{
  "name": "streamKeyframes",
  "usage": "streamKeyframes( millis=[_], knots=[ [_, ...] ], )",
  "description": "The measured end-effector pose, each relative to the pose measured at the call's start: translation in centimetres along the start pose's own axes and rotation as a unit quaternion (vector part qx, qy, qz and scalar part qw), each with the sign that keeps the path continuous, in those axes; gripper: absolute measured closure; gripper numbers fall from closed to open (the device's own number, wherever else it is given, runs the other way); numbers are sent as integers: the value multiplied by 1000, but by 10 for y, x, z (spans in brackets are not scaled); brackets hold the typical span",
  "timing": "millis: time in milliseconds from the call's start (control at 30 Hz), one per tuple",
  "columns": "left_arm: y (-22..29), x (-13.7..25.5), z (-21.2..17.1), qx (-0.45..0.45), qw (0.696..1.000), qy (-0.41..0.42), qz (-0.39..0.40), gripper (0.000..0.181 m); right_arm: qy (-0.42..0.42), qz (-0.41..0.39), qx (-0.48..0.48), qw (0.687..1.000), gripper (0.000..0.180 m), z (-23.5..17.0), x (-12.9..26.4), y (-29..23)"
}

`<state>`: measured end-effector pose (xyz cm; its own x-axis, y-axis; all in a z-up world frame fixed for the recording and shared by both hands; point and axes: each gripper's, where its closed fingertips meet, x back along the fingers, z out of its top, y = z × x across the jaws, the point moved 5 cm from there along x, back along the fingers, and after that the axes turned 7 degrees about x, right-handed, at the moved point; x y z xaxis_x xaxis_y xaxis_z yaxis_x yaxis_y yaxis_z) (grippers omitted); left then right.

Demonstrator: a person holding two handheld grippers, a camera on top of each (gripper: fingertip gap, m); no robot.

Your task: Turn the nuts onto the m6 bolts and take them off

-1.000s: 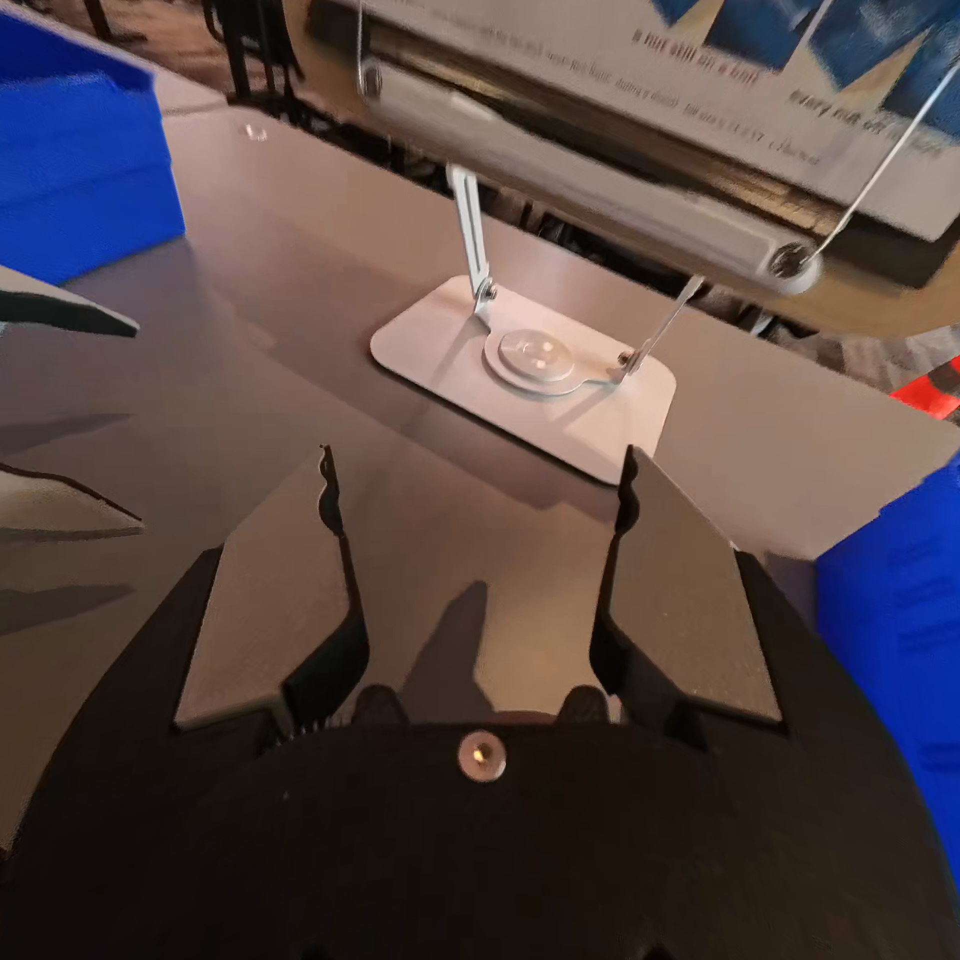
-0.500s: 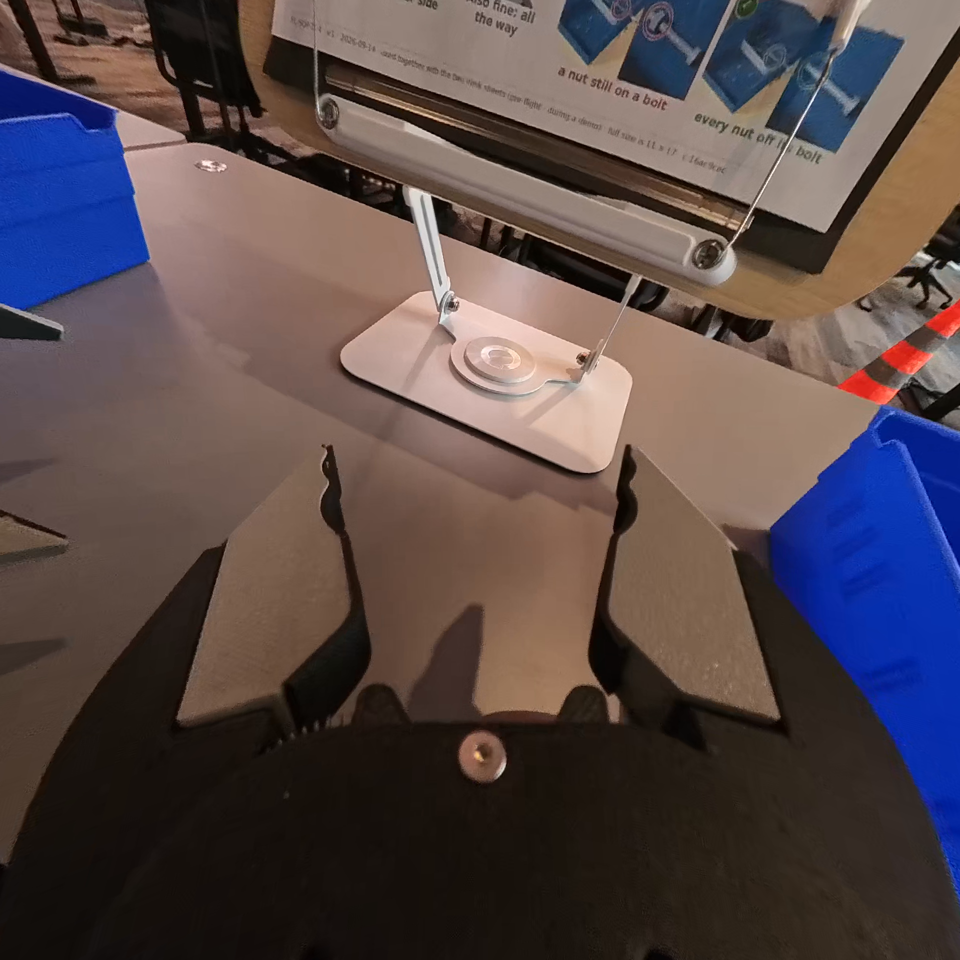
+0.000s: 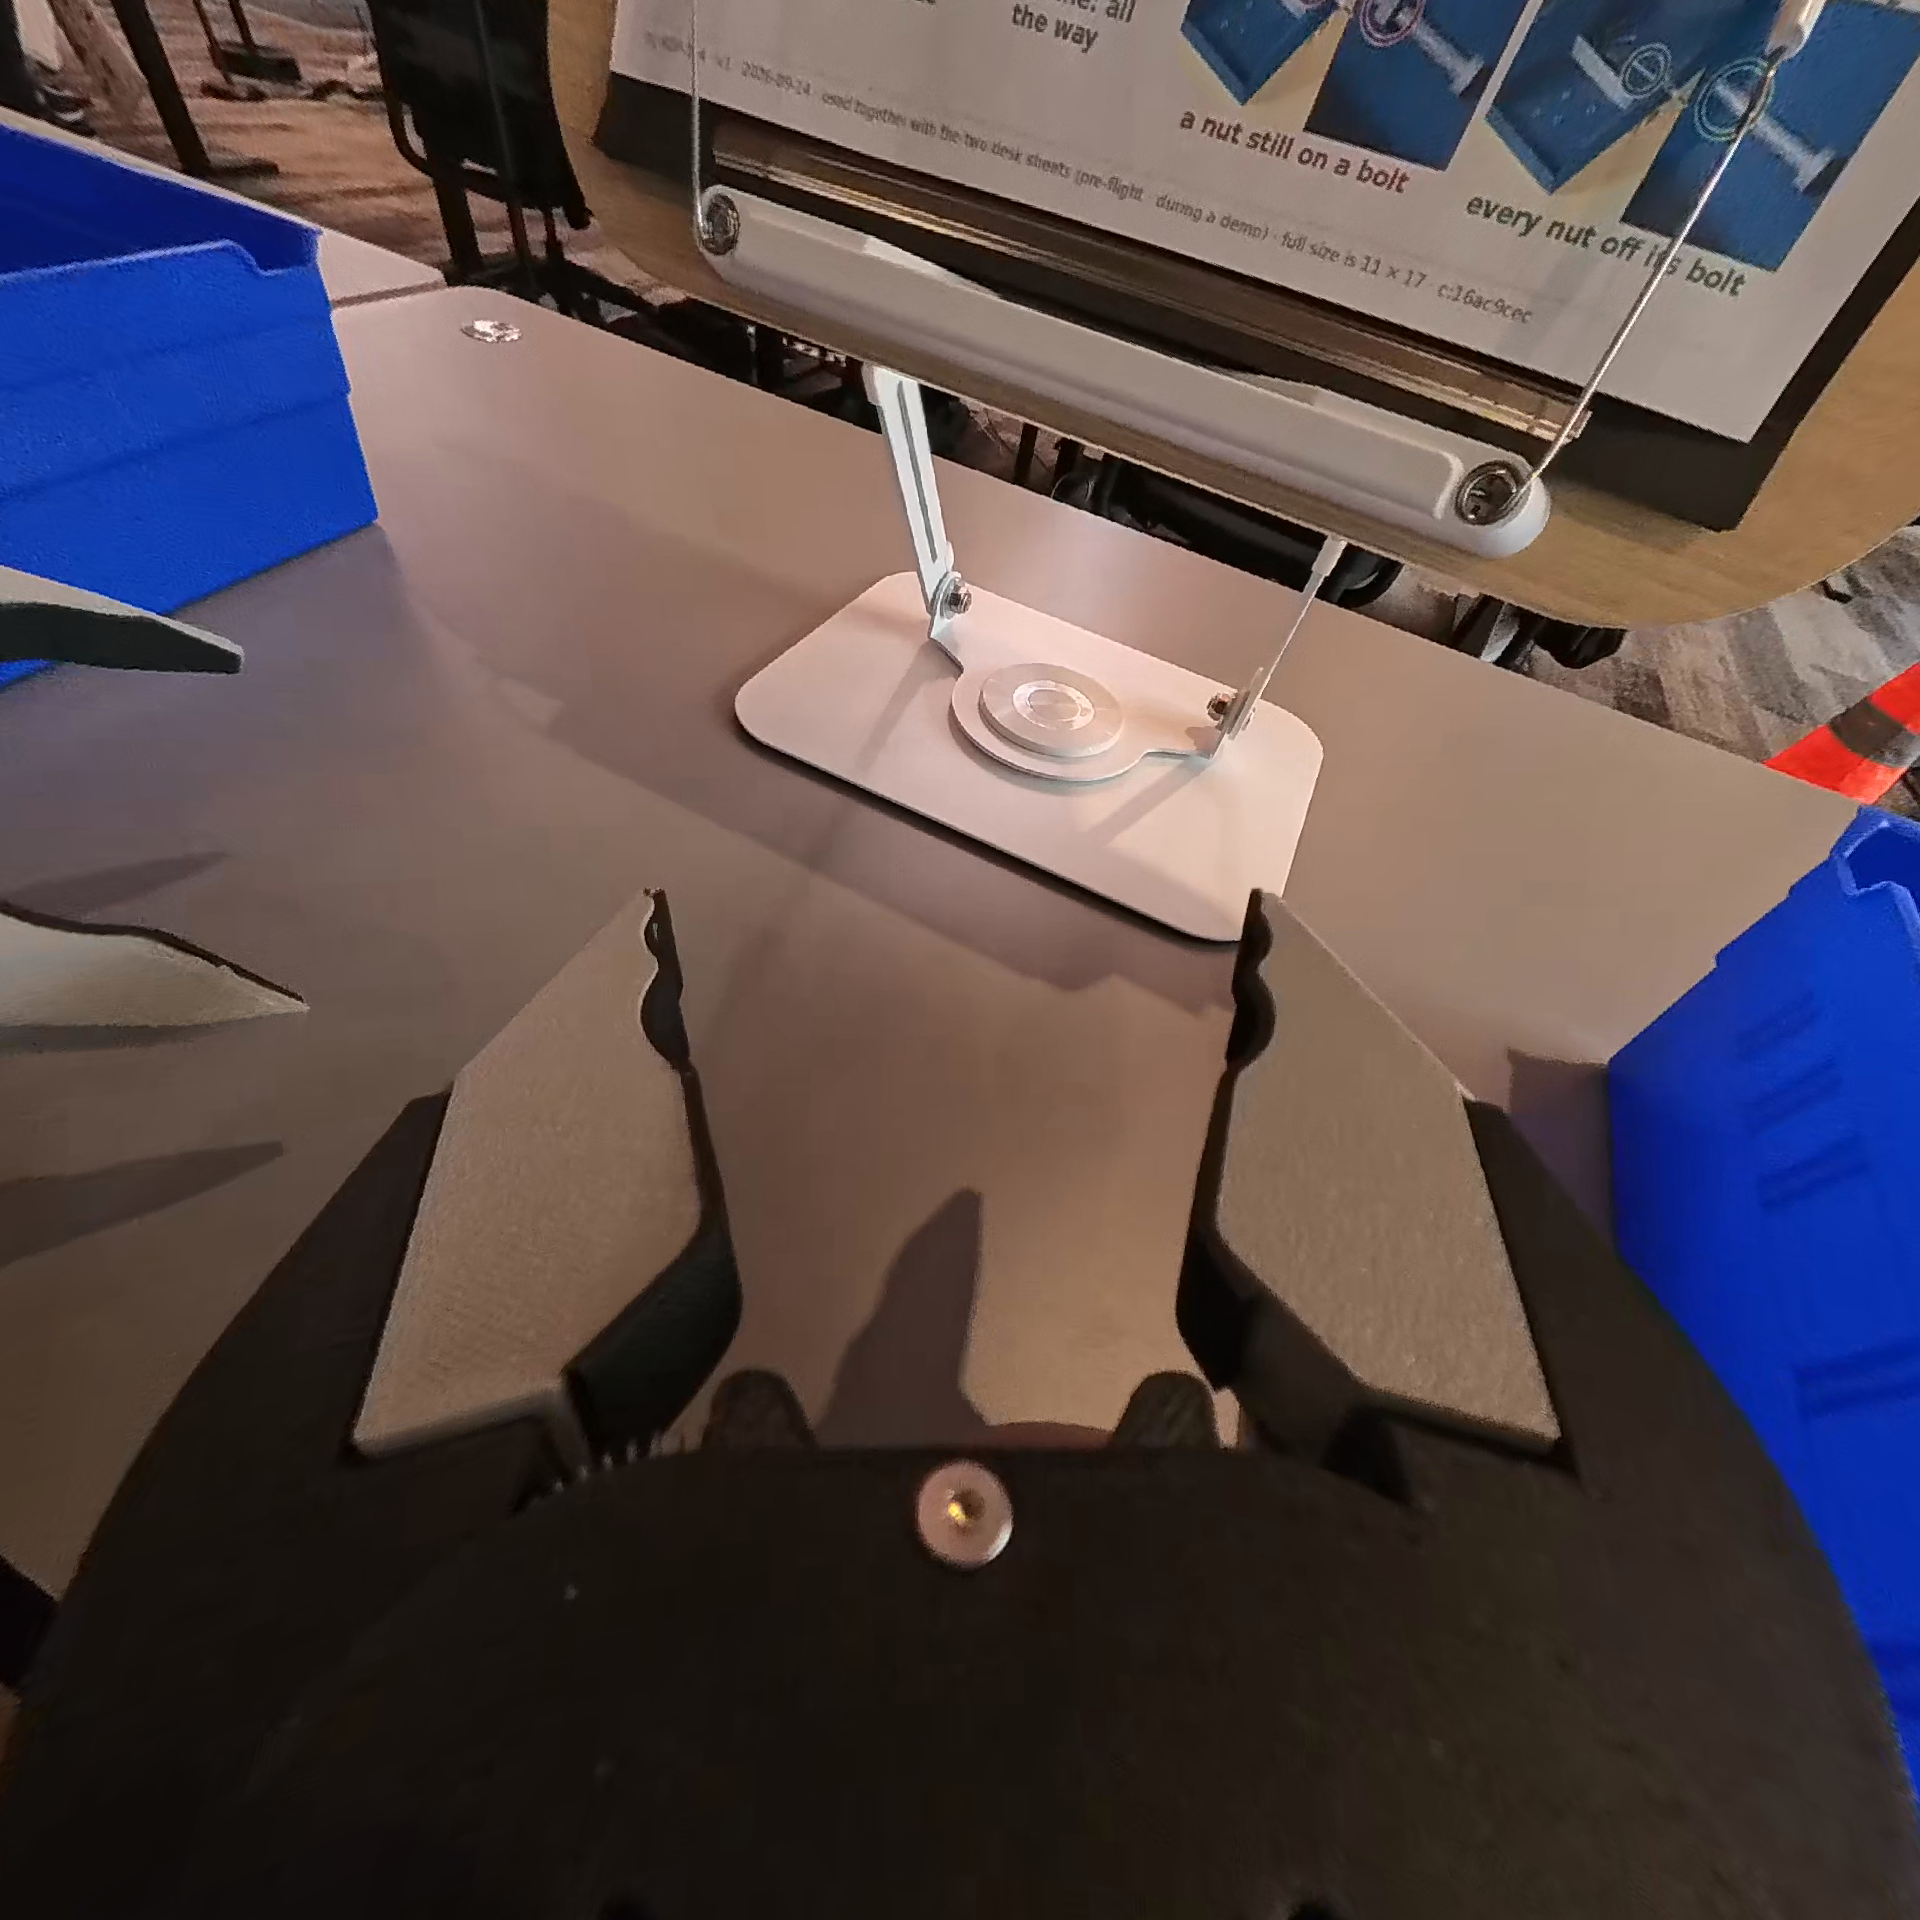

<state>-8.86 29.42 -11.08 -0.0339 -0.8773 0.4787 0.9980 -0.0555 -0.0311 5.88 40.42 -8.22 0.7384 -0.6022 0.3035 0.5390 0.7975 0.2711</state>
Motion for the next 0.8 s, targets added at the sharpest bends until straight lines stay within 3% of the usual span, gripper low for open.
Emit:
streamKeyframes(
  millis=[800],
  knots=[
    [-4,3,2,-1,1000,-5,2,82,-32,12,-5,999,75,-14,-9,1]
  ],
)
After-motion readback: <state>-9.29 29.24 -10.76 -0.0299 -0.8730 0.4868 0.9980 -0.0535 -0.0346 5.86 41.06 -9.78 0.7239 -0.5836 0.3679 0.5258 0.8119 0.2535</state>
